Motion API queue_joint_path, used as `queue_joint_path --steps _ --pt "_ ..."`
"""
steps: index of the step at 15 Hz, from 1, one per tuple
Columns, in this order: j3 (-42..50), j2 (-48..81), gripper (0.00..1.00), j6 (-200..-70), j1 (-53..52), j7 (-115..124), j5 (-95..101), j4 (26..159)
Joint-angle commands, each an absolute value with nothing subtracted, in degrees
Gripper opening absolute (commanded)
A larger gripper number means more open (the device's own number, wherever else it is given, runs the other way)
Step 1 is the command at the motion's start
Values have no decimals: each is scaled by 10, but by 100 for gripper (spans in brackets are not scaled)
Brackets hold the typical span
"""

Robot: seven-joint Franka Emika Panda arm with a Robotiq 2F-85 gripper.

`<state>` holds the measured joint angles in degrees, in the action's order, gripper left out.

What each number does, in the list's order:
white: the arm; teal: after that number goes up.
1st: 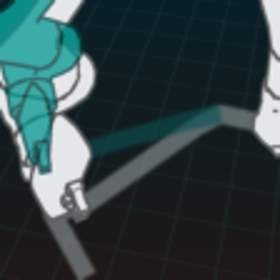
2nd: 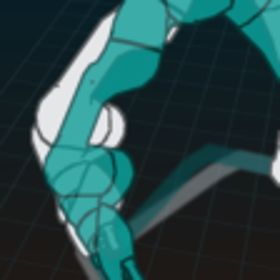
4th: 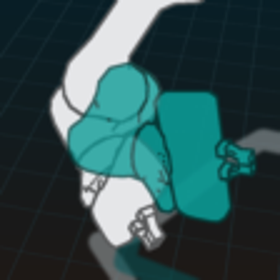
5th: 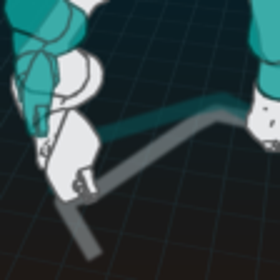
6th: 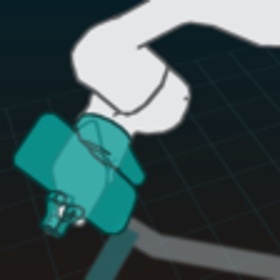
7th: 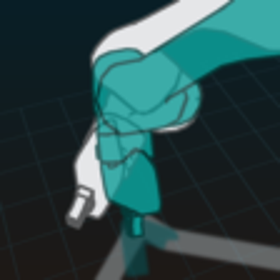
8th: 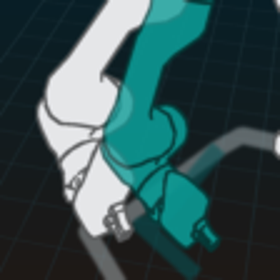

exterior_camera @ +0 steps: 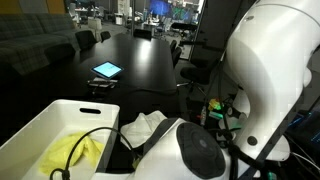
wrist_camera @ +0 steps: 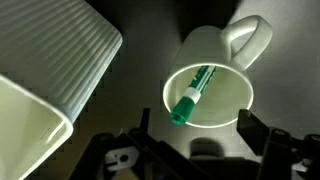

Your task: Pick up the yellow towel and put it in the bucket, pick up the marker and put it in the cup, pick up the white towel and put it in the bucket, finally pick up the black masking tape and put it in the cup

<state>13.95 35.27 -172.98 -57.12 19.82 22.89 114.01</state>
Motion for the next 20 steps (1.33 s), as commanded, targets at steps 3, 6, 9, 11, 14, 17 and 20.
queue_joint_path --steps 3,6,9,11,14,17,20 --pt "130 230 100 -1662 -558 111 236 1246" --pt "132 197 100 -1557 -538 143 247 1263" --pt "122 190 100 -1472 -497 195 259 1268" --pt "105 195 100 -1434 -456 217 246 1269" --pt "67 207 100 -1400 -383 213 214 1266" --pt "28 221 100 -1391 -308 198 179 1262" --pt "-10 236 100 -1400 -236 174 146 1266"
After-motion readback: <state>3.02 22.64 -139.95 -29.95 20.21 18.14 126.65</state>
